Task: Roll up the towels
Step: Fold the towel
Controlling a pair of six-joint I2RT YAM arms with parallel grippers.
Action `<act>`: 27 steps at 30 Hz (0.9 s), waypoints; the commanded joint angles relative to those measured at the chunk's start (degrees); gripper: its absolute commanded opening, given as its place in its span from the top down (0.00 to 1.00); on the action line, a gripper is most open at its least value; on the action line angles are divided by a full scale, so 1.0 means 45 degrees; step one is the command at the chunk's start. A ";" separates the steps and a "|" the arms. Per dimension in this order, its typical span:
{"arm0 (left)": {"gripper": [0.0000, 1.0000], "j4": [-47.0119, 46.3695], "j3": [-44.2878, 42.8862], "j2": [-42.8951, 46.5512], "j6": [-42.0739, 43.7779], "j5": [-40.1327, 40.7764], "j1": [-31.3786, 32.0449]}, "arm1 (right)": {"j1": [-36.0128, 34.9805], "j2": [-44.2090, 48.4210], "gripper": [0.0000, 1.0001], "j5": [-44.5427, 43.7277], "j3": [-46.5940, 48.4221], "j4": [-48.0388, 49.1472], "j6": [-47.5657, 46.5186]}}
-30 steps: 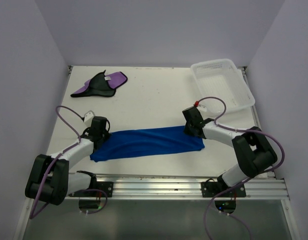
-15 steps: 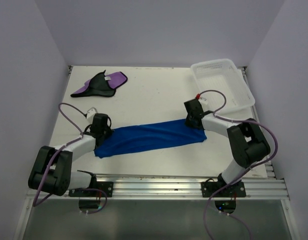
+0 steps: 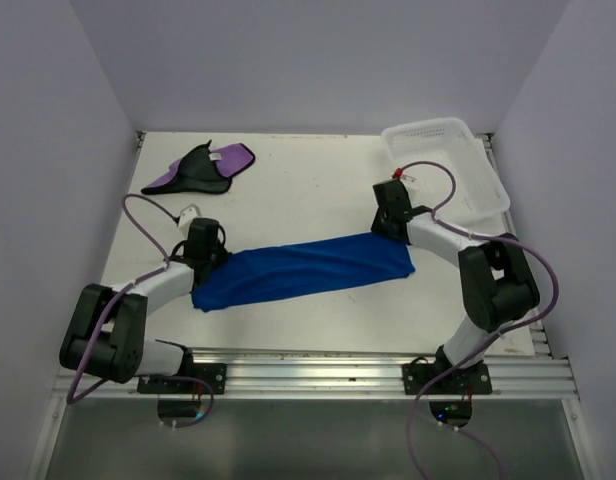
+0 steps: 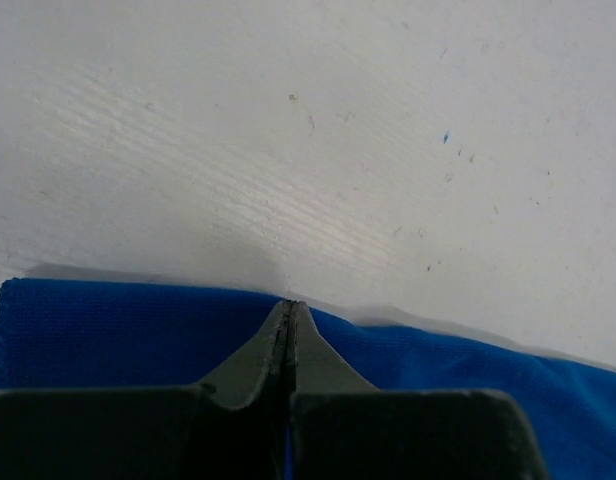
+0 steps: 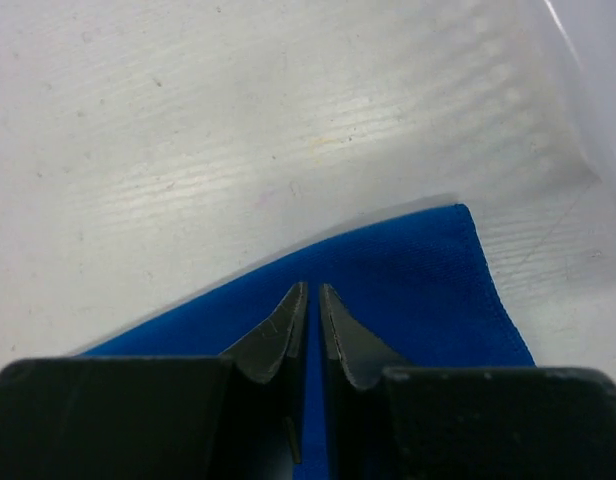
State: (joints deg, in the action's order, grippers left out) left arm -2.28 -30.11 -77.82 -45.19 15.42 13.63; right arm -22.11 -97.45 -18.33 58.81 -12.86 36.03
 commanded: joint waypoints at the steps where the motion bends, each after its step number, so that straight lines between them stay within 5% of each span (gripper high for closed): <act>1: 1.00 -0.0040 -0.0049 0.0417 0.0276 0.0420 0.0077 | -0.0067 0.1515 0.86 0.0438 0.0097 -0.0091 -0.0312; 11: 1.00 0.0058 0.0674 0.0419 0.0062 0.0850 0.0077 | -0.3014 0.2495 0.73 0.2568 -0.0041 0.0513 -0.0545; 27: 1.00 0.0039 0.1046 0.0731 -0.0056 0.0909 0.0077 | -0.6120 -0.0374 0.72 0.4210 0.0935 0.1140 -0.0214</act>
State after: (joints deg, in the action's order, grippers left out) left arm -1.89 -26.44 -75.83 -45.39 17.61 13.65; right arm -47.68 -96.95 -0.71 59.55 -10.46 34.50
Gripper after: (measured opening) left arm 0.005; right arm 0.274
